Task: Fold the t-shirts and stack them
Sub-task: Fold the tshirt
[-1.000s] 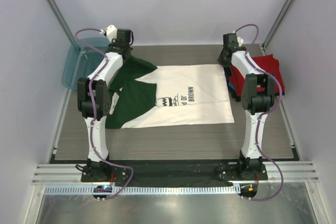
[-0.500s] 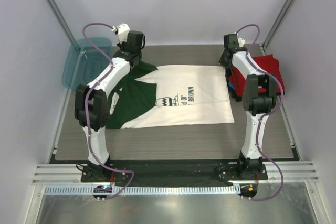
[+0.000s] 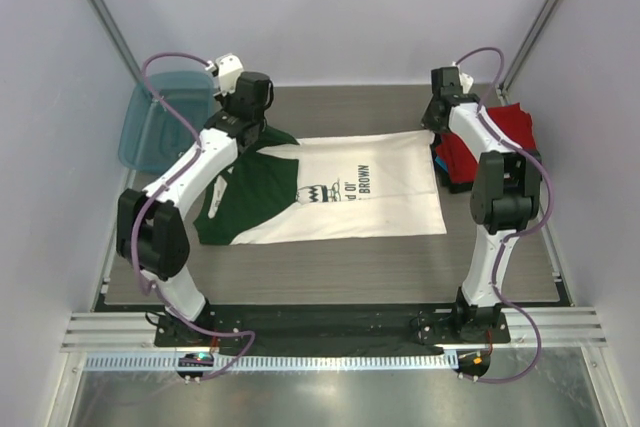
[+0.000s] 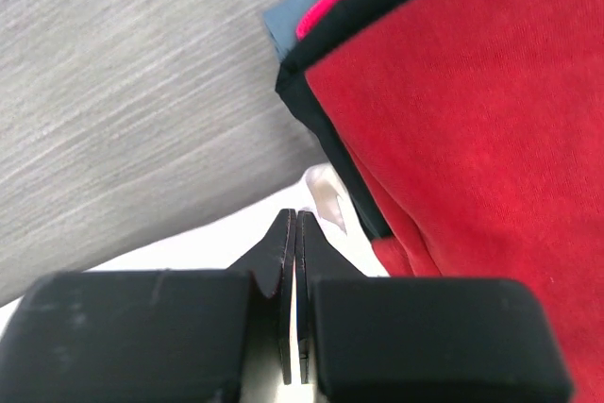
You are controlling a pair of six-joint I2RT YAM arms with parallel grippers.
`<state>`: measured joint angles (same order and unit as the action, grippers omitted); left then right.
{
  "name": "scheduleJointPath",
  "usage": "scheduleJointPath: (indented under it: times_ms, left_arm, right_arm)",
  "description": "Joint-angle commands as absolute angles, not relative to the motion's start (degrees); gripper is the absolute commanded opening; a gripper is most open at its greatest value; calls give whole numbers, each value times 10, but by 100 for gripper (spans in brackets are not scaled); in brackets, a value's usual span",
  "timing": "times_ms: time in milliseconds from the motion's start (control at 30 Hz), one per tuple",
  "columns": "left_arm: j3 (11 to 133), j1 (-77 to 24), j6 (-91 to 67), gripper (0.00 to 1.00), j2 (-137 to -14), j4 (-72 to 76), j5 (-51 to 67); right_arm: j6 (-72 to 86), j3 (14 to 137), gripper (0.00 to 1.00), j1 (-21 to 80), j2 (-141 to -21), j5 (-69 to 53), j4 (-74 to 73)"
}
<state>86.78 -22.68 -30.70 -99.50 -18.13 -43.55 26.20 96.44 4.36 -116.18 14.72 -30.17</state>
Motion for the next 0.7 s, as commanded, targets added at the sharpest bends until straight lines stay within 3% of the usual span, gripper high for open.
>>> scheduleJointPath:
  times_ms: [0, 667]
  left_arm:
    - [843, -240, -301, 0, -940, -178, -475]
    - [701, -272, -353, 1, -808, -231, -492]
  right_arm:
    - [261, 942, 1, 43, -1110, 159, -281]
    - [274, 823, 1, 47, -1020, 158, -244]
